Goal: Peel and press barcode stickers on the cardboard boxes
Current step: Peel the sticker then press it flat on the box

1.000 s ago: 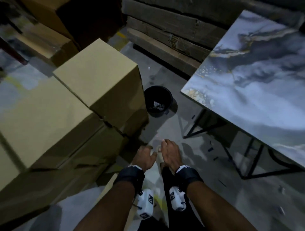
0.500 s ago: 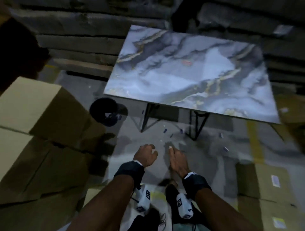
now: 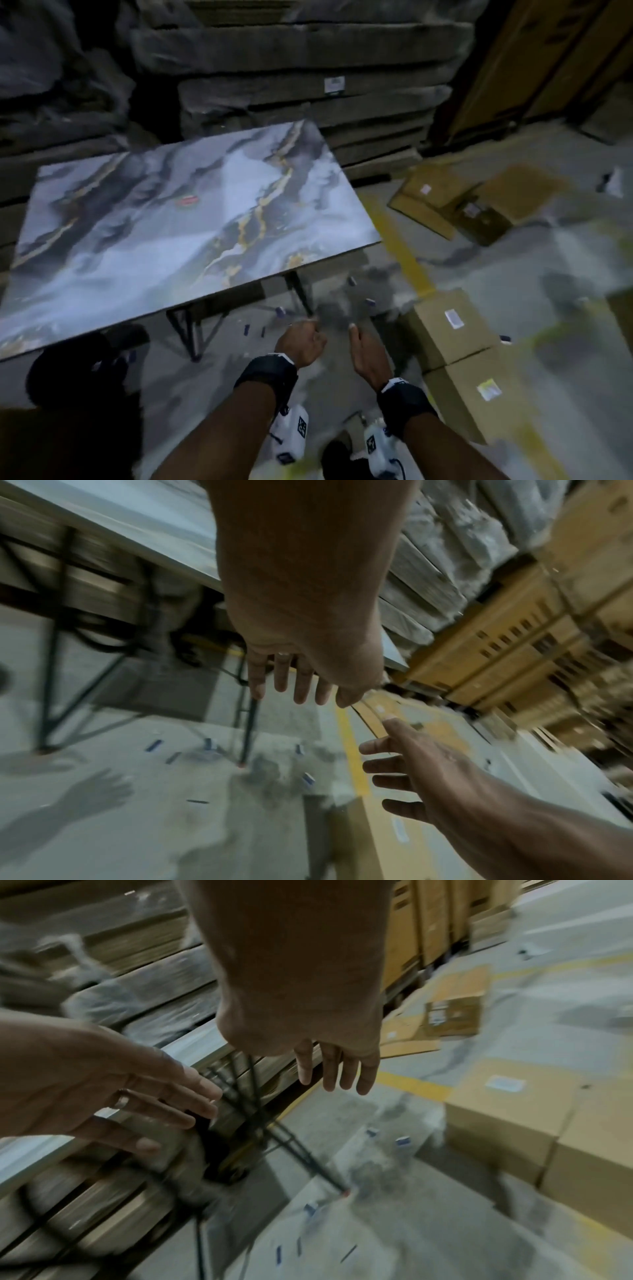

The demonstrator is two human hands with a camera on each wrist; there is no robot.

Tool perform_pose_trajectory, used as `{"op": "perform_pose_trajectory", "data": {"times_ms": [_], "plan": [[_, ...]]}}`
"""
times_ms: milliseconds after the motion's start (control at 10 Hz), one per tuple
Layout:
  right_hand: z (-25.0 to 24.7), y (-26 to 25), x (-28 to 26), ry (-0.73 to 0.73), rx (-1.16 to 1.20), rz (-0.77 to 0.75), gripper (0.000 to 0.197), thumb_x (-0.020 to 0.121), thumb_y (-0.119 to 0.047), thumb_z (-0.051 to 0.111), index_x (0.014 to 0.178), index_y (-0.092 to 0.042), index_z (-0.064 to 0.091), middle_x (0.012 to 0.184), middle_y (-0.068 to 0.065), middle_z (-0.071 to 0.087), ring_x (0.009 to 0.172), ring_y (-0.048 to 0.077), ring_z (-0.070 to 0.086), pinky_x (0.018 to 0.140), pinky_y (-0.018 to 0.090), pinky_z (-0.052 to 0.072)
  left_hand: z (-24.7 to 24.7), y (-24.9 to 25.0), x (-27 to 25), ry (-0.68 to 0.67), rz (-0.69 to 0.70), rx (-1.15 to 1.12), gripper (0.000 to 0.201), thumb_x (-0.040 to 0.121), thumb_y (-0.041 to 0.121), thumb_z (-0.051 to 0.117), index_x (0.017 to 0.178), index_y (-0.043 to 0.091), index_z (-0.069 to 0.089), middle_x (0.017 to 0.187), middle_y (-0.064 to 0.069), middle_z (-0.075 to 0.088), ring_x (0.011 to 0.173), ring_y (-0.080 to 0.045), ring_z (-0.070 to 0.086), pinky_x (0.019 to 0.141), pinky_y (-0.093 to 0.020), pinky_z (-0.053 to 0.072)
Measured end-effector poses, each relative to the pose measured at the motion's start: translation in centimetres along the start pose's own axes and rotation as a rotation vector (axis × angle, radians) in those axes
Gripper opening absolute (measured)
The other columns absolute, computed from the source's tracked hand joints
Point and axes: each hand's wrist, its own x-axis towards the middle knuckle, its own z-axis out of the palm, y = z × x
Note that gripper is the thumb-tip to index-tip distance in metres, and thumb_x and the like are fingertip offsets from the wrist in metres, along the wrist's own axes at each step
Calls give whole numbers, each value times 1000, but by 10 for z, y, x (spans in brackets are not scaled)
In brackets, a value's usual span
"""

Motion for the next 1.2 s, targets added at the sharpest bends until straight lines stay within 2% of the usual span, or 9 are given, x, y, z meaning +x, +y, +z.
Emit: {"op": "perform_pose_trajectory", "data": {"times_ms": [100,300,400,500,600,800,900,1000,1200], "plan": [[-42,31,27,112,9,-32,65,108,-51,25,86,-5,65,87,20,69,87,39,67,71,40,47,11,59,40,-76,79,114,41,102,35,48,113,2,70,118,-19,68,111,-35,62,92,-38,45],[-102,116,76,299,35,44,91,99,-70,4,92,-6,68,89,19,70,83,40,66,69,40,46,44,153,99,-216,210,150,36,104,31,48,112,4,70,118,-19,68,111,-35,63,93,-37,48],[-136,141,84,319,-16,127,52,107,-49,24,90,-15,59,89,14,68,86,38,66,69,35,45,51,190,116,-294,252,161,35,103,31,49,116,6,68,117,-16,69,111,-34,64,91,-35,47],[-161,145,78,228,8,220,16,89,-16,57,98,-4,59,79,17,65,64,39,65,48,33,41,64,215,138,-383,364,230,48,95,42,37,97,6,68,102,-20,69,96,-38,64,79,-37,44],[-167,184,100,262,-36,231,30,76,-21,55,99,-2,59,71,16,63,49,38,59,35,31,39,75,236,167,-421,417,277,48,92,48,39,105,13,70,107,-14,71,99,-34,65,84,-36,49],[-195,187,133,409,152,508,14,102,-16,54,104,-5,63,89,19,68,79,43,66,64,43,51,108,271,255,-516,525,294,73,81,64,32,105,6,71,106,-16,71,100,-35,67,84,-40,51],[-206,194,152,375,233,547,21,90,-13,72,106,-3,62,81,18,66,69,41,66,55,39,49,104,302,287,-550,548,335,60,79,47,40,106,4,71,110,-18,71,104,-33,66,85,-35,50],[-219,185,171,567,254,575,43,109,-38,36,104,-6,64,97,19,68,91,36,65,82,42,51,108,316,320,-579,553,340,64,83,49,43,123,5,68,125,-19,66,116,-35,61,95,-33,45],[-228,203,203,602,279,621,43,110,-39,34,77,-16,49,87,21,68,88,40,64,76,43,46,131,331,372,-609,556,408,44,98,39,53,131,11,63,130,-15,63,123,-32,56,101,-35,43]]}}
